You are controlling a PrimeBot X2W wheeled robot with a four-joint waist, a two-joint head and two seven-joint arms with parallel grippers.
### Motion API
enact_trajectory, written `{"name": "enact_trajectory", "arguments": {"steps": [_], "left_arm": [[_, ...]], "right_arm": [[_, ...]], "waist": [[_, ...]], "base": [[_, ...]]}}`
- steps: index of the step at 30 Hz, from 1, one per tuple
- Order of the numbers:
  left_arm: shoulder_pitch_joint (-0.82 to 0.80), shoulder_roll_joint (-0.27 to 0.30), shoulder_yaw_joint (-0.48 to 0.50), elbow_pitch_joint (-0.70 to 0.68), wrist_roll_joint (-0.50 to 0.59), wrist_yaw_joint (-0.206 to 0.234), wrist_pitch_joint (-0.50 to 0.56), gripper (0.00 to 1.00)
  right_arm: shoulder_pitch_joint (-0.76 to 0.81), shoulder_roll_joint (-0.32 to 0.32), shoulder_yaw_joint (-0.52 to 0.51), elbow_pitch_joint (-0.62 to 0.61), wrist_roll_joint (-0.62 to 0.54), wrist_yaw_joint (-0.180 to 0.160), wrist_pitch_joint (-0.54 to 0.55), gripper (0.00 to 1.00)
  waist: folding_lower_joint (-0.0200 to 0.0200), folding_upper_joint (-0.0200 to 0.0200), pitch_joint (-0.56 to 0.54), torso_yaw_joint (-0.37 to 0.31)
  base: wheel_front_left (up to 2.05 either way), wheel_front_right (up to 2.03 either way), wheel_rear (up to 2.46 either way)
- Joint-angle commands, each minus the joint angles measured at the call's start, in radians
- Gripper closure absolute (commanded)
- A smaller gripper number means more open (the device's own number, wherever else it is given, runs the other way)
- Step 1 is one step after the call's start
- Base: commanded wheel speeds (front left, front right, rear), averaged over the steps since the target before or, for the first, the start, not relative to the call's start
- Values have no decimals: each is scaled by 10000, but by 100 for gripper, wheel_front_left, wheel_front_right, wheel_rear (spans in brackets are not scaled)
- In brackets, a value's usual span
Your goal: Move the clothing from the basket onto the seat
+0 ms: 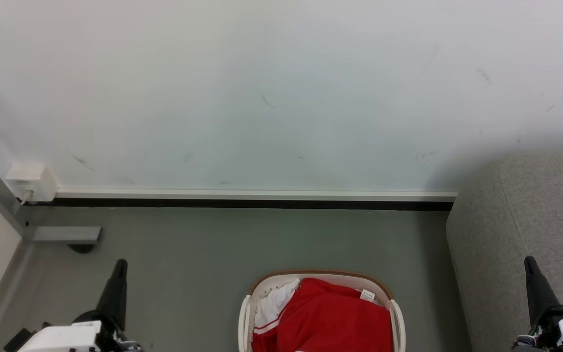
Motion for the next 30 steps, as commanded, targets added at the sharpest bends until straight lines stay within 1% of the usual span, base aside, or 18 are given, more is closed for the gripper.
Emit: {"name": "enact_trajectory", "arguments": {"steps": [1, 30], "left_arm": [[-64, 22, 8, -37, -143, -24, 44, 100], [-64, 22, 8, -37, -143, -25, 44, 100]], "right_arm": [[-39, -5, -32, 3, -6, -19, 33, 100], [-39, -5, -32, 3, -7, -19, 33, 100]], "waist": [[0, 0, 0, 0], [0, 0, 0, 0]], "base": [[0, 0, 0], [0, 0, 0]]}}
